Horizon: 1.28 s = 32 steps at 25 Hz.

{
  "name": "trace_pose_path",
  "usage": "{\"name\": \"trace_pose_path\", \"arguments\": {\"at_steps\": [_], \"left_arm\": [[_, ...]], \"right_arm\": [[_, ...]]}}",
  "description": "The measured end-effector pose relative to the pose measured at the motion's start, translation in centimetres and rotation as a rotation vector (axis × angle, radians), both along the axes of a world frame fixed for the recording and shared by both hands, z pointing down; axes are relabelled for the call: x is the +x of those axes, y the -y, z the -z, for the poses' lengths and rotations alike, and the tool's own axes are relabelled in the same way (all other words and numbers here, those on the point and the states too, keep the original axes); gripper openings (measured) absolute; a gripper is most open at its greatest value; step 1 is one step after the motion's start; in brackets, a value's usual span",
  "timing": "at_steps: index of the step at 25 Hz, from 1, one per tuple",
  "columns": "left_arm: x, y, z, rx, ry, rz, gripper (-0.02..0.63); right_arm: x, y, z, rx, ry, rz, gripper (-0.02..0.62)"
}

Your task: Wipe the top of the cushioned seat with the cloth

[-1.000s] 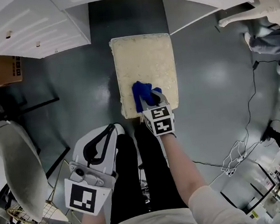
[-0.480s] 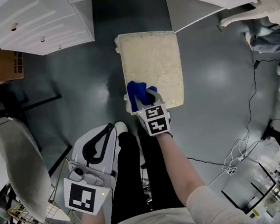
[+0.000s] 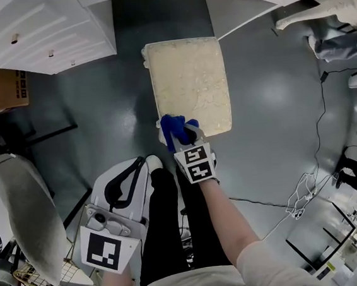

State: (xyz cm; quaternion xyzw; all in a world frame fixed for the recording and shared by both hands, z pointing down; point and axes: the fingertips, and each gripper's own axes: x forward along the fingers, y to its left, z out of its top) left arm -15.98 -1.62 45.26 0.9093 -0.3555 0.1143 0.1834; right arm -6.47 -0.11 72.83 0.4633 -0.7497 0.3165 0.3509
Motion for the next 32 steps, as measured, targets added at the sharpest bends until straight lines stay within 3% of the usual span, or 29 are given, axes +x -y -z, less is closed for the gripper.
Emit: {"name": "trace_pose_path", "arguments": {"at_steps": [10, 16, 32], "left_arm": [[3.2, -0.6, -0.2, 0.000, 0.017, -0.016, 0.000], [8.1, -1.5, -0.5, -0.003, 0.025, -0.056, 0.000], [17.0, -1.7, -0.3, -0.007, 0.042, -0.058, 0.000]], "right_arm": [[2.4, -0.5, -0.1, 0.042, -0.001, 0.099, 0.080], [7.8, -1.2, -0.1, 0.054, 0.012, 0.055, 0.080], [19.5, -2.0, -0.4, 0.035, 0.005, -0.003, 0.081]]}}
